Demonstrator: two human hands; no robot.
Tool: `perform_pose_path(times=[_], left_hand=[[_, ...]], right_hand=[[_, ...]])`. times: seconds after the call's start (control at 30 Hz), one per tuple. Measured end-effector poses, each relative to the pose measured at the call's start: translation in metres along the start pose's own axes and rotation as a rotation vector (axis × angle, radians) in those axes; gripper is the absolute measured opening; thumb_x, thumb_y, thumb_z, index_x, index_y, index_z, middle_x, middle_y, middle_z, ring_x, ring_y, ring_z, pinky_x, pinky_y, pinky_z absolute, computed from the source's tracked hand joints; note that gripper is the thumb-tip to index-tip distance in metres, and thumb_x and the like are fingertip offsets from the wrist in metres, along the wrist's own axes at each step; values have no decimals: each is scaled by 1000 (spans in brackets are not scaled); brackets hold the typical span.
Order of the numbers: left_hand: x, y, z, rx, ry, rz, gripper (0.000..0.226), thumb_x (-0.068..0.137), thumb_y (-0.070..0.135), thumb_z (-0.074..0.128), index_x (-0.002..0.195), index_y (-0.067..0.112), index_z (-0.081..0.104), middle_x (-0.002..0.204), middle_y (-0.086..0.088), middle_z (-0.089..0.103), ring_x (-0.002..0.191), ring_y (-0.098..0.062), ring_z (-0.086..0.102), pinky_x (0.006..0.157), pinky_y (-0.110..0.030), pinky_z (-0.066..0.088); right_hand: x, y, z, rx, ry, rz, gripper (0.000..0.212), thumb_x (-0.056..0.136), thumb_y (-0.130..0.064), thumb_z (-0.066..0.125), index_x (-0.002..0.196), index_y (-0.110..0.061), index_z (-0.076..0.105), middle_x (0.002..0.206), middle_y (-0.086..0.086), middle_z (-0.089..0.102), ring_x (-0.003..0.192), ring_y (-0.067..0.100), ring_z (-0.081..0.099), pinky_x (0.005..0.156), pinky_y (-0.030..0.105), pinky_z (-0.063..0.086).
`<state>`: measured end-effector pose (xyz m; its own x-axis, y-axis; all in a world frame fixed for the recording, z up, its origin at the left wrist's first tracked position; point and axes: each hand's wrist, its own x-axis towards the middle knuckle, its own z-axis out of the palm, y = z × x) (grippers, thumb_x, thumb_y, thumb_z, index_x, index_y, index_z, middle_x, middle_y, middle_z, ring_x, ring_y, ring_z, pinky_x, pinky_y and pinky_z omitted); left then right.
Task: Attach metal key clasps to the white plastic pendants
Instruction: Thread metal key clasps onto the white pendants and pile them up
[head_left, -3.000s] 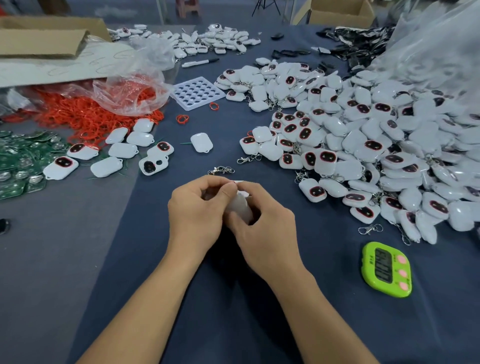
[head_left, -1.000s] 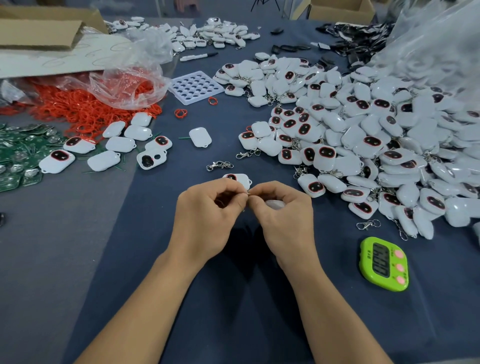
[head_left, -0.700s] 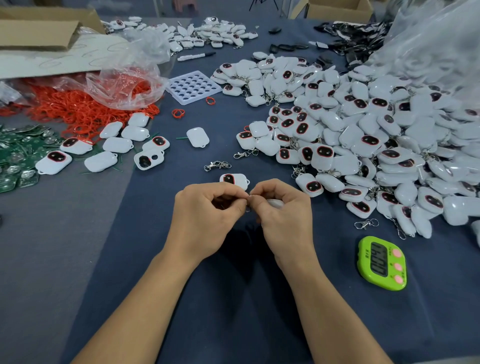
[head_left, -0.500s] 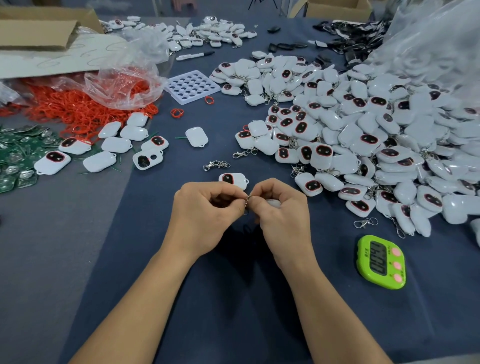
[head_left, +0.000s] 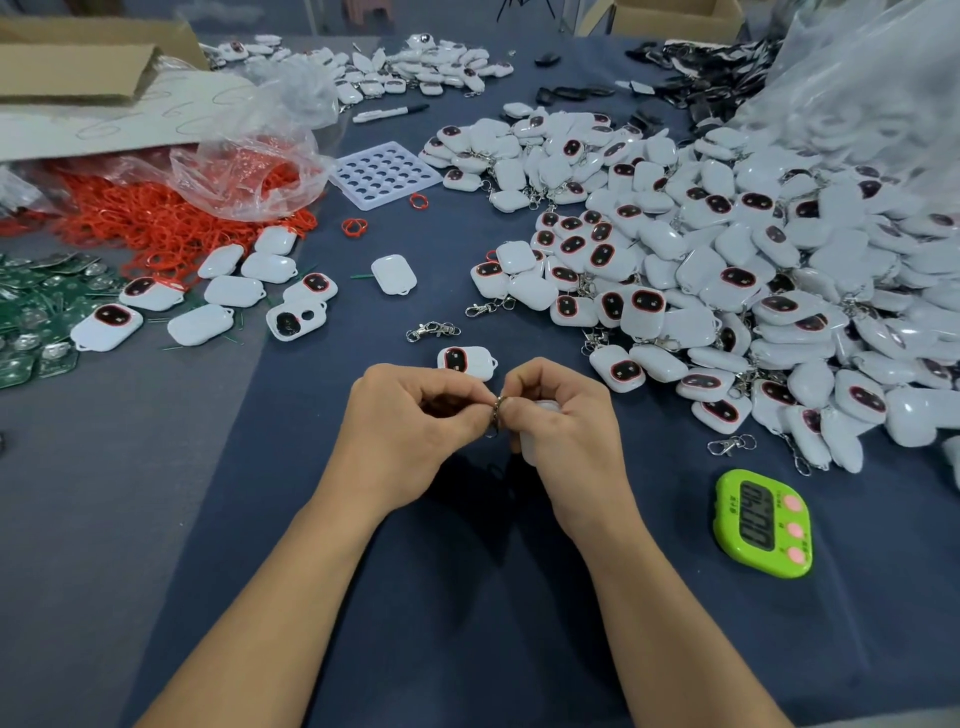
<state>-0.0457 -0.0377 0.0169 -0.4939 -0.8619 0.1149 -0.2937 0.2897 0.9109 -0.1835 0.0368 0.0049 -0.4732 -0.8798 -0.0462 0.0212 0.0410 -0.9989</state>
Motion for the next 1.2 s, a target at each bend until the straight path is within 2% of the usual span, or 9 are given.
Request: perform_pose_path(times=[0.13,0.3,0.53,0.7,0.77,0.83,0.97,1.03,1.2], left_hand=[[0,0,2,-26,-19,-43,11,73,32,76,76,43,79,67,9,74,60,-5,63,59,-24,50],[0,0,1,-10,-49,-42,10,73,31,73,75,39,79,64,2,71,57,-18,58,59,-35,50],[-1,1,6,-36,-51,-41,11,71,25,68,72,31,77,57,2,64,53,-6,48,53,-22,41],[3,4,8,-54,232,-143,15,65,25,67,66,36,76,56,15,66,49,4,53,50,-8,38],[3,4,3,19,358,-160,15,64,30,66,69,41,75,53,17,63,49,3,54,50,-7,37],[1,2,1,200,410,-103,12,67,35,64,73,42,71,59,19,63,57,-1,58,55,-15,44],[-6,-2,10,665,317,101,8,74,28,67,68,25,64,61,8,57,61,-11,52,54,-30,46],[-5,-4,14,725,252,159,12,73,23,71,64,22,62,59,7,55,60,-14,49,50,-29,41],[0,-9,11,672,109,175,9,76,25,75,70,26,69,61,10,55,63,-13,48,53,-19,31]], right_hand=[[1,1,-2,4,-17,-5,11,70,-11,62,68,-21,64,61,-1,60,61,23,48,58,38,39],[1,3,-3,-4,-42,-2,8,71,-10,62,69,-17,64,64,7,59,62,26,48,59,40,39],[-2,0,-8,-16,-93,-11,4,75,-10,65,75,-14,65,67,9,62,61,23,50,58,34,42],[-4,0,-4,-62,118,-2,48,68,-15,60,106,-44,67,88,-7,74,61,10,57,54,26,48],[-4,1,-5,-57,149,-12,59,67,-7,55,110,-46,63,98,-13,73,63,8,57,51,22,46],[-5,4,-4,-110,156,-50,60,73,4,55,110,-42,65,103,-19,71,72,7,63,55,16,48],[-3,6,-3,-160,215,-45,49,85,3,70,108,-40,73,99,-23,74,85,1,71,71,13,54],[-2,7,-2,-132,239,-31,45,85,0,74,103,-42,73,97,-22,76,87,4,74,77,19,58],[-4,5,0,-125,235,-45,34,88,-10,73,99,-42,70,90,-17,74,66,6,68,63,24,57]])
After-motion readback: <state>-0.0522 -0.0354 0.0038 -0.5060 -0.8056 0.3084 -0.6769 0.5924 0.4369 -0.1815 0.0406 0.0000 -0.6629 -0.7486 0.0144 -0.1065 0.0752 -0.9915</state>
